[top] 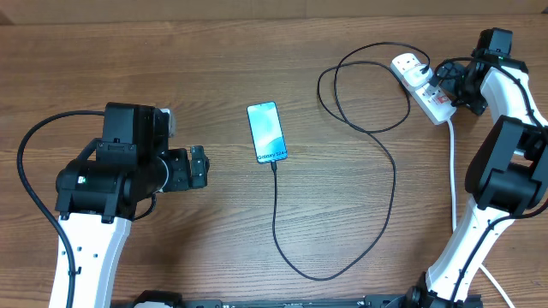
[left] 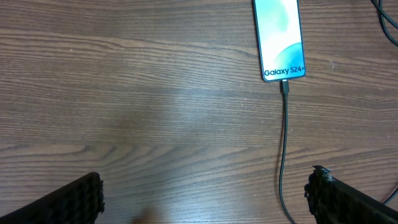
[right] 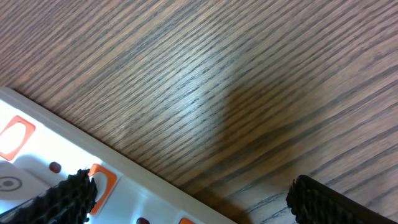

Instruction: Plug charger to phone and switch on socket

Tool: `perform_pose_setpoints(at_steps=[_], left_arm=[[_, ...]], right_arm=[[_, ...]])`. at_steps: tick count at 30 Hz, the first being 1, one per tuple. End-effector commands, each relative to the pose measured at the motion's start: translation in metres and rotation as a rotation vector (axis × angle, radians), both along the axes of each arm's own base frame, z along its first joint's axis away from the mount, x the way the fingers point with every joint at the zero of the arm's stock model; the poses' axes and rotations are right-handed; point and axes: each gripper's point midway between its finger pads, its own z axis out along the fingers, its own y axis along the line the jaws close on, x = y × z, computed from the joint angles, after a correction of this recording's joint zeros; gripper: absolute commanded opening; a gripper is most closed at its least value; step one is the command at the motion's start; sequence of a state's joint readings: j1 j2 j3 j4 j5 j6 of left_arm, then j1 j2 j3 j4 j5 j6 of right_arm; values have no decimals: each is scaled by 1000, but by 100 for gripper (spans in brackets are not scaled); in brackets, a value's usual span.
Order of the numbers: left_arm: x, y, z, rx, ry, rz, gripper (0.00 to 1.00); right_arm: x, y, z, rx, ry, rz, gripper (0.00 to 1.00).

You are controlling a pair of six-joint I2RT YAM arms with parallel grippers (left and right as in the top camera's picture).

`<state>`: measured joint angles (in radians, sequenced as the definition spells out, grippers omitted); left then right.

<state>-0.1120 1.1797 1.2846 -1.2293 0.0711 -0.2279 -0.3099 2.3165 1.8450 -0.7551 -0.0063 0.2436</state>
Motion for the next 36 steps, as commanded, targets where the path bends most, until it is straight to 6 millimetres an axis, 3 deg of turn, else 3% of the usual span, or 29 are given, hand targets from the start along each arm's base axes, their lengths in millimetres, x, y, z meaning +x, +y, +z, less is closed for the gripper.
perform_pose_setpoints(at_steps=[1, 7, 15, 19, 24, 32, 36], left_arm=[[3, -4, 4, 4, -17, -35, 100], [3, -4, 4, 4, -17, -35, 100], [3, -4, 4, 4, -17, -35, 99], [3, -3, 4, 6, -16, -34, 100], [3, -3, 4, 7, -16, -33, 100], [2, -3, 4, 7, -15, -33, 100], [2, -3, 4, 7, -16, -34, 99]], right_arm=[[2, 15, -1, 65, -6, 40, 100], [1, 18, -4, 79, 0, 47, 100], [-7, 21, -31, 97, 62, 49, 100], [-6, 20, -32, 97, 60, 49, 100], [1, 15, -7, 85, 15, 38, 100], [5, -17, 88, -8, -152, -116, 100], [11, -28, 106, -27, -214, -131, 100]])
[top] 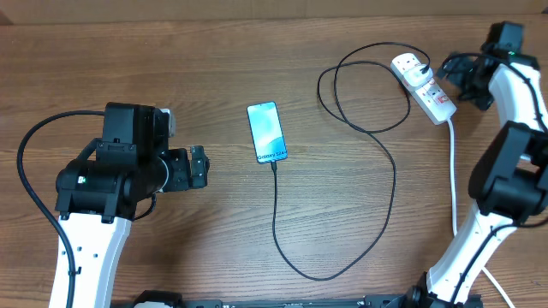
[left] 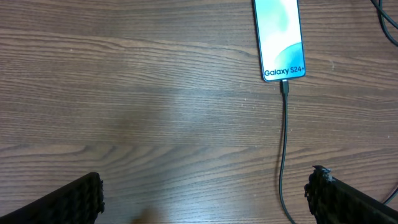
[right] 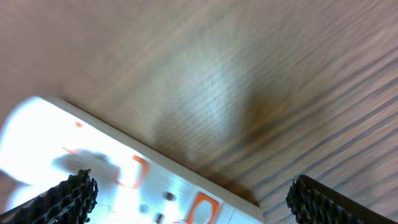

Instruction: Plug charger to phone and switch on socket

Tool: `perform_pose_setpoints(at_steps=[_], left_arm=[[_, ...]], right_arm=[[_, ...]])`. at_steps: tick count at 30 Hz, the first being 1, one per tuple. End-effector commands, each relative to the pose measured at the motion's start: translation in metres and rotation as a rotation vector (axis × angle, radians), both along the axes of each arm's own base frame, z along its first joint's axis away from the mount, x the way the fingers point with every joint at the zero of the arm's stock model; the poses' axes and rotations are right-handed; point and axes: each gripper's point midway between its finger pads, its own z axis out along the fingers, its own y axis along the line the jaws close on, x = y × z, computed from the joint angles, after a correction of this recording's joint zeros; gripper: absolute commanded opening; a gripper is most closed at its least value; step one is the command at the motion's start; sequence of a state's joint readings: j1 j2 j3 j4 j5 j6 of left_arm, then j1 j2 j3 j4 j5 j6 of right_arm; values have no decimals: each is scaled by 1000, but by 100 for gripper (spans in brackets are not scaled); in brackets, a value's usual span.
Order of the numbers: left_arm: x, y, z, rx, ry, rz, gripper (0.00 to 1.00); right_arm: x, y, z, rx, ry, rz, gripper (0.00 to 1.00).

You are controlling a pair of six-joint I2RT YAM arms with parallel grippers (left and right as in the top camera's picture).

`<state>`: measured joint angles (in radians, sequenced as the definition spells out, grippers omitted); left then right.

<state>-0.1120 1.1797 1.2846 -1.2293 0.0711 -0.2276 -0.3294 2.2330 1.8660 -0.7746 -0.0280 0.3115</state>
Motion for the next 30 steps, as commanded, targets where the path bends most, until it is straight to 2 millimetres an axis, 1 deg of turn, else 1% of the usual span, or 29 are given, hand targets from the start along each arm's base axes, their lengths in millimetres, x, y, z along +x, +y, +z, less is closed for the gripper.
perform_pose_setpoints(at_steps=[1, 6, 8, 15, 19, 21, 25, 30], left_arm=[[2, -3, 4, 6, -15, -33, 100], [2, -3, 4, 7, -15, -33, 100], [2, -3, 4, 7, -15, -33, 100], [2, -3, 4, 7, -16, -33, 100], [3, -3, 4, 7, -16, -33, 100], [3, -2, 4, 10, -16, -31, 100], [3, -2, 4, 10, -17, -31, 99], [3, -2, 4, 10, -16, -31, 100]], right_arm=[[7, -22, 56, -51, -122, -67, 100], [7, -24, 42, -57, -113, -73, 100], [7, -26, 32, -61, -94, -79, 100], [4, -22, -17, -21, -9, -70, 100], [2, -18, -38, 6, 24, -58, 100], [2, -16, -42, 18, 28, -53, 100], [3, -9, -43, 50, 26, -36, 100], [-1, -8, -51, 58, 51, -32, 100]])
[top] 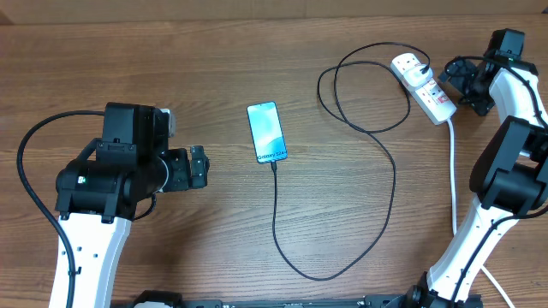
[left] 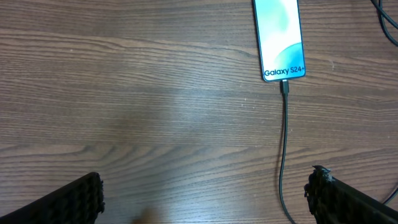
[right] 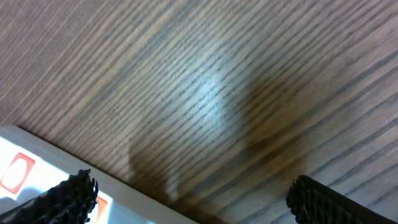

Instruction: Plug charger to phone and switch on socket

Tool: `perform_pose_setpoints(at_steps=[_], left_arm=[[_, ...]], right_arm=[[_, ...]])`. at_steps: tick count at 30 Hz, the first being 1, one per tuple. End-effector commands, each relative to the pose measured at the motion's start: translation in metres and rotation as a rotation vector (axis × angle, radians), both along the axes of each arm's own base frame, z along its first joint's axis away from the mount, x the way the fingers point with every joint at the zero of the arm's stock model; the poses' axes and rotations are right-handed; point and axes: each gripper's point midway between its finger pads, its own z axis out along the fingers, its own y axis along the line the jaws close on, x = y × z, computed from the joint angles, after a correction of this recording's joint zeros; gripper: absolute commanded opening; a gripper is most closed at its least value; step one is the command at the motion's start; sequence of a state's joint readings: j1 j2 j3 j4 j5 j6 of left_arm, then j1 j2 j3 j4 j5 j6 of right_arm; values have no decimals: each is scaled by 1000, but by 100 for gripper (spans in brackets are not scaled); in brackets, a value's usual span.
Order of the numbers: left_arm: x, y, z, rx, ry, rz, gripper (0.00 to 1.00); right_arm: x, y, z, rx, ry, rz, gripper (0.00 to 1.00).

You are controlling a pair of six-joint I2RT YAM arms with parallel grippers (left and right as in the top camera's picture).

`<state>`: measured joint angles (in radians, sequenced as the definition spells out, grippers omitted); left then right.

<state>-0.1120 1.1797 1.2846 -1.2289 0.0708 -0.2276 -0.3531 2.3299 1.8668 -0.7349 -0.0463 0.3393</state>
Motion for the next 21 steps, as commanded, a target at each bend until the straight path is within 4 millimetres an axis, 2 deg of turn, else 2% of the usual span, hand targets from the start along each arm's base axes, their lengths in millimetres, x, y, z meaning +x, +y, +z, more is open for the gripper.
perform_pose_setpoints(at_steps=[1, 7, 21], left_arm=[[2, -2, 4, 10, -14, -32, 99], [2, -2, 4, 10, -12, -32, 100], [-3, -2, 1, 13, 11, -32, 100]], right_arm=[[-2, 4, -7, 18, 12, 10, 100], [-1, 22, -18, 112, 14, 56, 100], [-4, 24, -22, 118, 34, 56, 100]])
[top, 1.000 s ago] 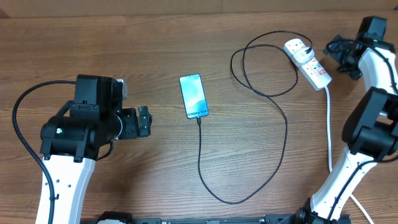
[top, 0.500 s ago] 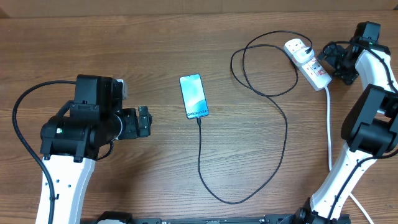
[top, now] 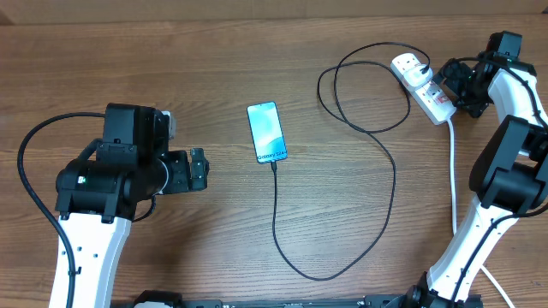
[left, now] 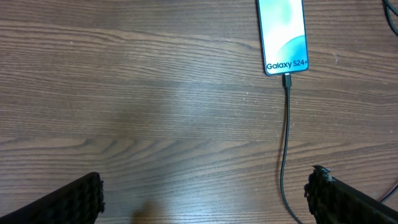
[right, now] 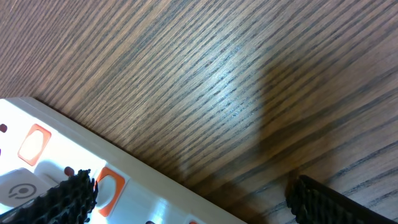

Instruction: Plug charger to phone and switch on socket

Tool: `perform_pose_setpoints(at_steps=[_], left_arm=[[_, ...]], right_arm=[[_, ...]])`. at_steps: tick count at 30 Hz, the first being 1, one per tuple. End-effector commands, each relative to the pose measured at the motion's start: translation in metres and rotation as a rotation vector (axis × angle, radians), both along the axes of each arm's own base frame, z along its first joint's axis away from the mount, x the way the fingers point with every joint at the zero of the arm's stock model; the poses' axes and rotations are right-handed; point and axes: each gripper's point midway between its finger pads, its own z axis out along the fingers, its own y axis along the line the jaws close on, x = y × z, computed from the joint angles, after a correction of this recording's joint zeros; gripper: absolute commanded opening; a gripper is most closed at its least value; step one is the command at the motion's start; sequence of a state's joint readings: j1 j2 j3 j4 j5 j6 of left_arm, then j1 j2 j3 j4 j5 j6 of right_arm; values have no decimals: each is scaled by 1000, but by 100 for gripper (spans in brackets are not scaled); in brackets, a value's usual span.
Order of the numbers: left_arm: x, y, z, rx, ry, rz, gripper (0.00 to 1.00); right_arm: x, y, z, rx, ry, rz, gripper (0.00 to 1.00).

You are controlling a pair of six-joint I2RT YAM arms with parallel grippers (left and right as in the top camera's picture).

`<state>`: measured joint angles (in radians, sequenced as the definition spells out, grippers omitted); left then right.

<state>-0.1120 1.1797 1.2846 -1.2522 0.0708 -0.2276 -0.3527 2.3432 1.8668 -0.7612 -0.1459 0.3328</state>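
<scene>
The phone (top: 267,131) lies face up mid-table, screen lit and reading Galaxy S24+ in the left wrist view (left: 283,34). The black charger cable (top: 276,205) is plugged into its bottom end and loops round to the white charger plug (top: 409,65) seated in the white power strip (top: 425,92). My right gripper (top: 448,85) is open, just right of the strip. In the right wrist view the strip's orange switches (right: 107,185) sit by the left fingertip (right: 65,198). My left gripper (top: 199,168) stands open, left of the phone.
The cable makes a wide loop (top: 368,85) left of the strip and a long bend (top: 330,275) toward the front edge. The strip's white lead (top: 453,180) runs down the right side beside the right arm. Bare wood (left: 155,112) lies under the left gripper.
The right gripper has shifted back toward the power strip, so more of the strip and its orange switches shows in the right wrist view. The left gripper has shifted slightly relative to the phone.
First my open right gripper was at the strip, its left finger against an orange switch. Then it was farther right of the strip, the view blurred. Then only a corner of the strip showed. Now it is close again. The phone stayed plugged in and lit throughout.
</scene>
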Motion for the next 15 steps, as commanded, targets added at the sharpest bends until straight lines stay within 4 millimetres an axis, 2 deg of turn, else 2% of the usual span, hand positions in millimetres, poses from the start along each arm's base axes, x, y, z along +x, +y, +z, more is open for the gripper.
perform_pose_setpoints(at_steps=[1, 5, 15], left_arm=[[2, -2, 4, 10, -12, -32, 100], [2, -2, 4, 10, -13, -32, 99], [4, -2, 5, 11, -22, -31, 99]], right_arm=[[-4, 5, -15, 16, 32, 10, 100], [-11, -1, -18, -16, 70, -6, 100], [-13, 1, -21, -16, 80, 7, 100]])
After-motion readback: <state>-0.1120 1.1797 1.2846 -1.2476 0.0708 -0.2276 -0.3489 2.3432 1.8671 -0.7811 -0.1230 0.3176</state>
